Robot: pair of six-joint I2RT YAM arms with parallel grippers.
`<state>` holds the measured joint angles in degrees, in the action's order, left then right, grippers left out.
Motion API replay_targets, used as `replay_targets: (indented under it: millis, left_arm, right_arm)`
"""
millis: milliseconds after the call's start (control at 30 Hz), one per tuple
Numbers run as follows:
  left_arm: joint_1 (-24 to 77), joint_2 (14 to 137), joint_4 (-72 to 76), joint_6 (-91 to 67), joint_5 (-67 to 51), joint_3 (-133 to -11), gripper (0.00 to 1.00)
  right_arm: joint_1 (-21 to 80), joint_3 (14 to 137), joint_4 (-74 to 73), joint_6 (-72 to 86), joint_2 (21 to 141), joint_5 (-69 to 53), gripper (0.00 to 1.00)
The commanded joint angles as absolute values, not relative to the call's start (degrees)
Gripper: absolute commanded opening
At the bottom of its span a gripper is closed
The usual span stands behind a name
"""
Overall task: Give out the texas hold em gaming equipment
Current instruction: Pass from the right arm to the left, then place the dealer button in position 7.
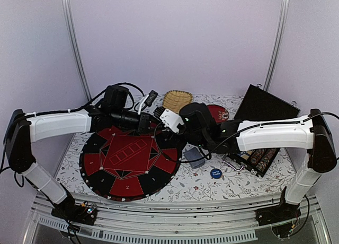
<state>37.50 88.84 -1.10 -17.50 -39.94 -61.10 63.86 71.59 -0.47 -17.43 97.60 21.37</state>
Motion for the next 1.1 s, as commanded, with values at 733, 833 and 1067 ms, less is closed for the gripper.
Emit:
replay_targets:
  millis: [733,833,1067]
  left_arm:
    - [9.37,116.29,12.86,-38.28,-28.67,-64.75,0.0]
    - [9.4,120.31,12.9,-39.82,-29.34,-67.87,0.0]
    - [9.38,122.6,11.26,-40.03,-26.32,-68.3,0.07]
  right_arm:
    - [51.98,62.39,-3.06,-2.61,86.26,15.32,0.99]
    - [51.57,61.93,-3.84,-1.7,85.85,15.32,0.99]
    - [51.47,62.1,-4.11,-1.3,85.41,14.85,0.99]
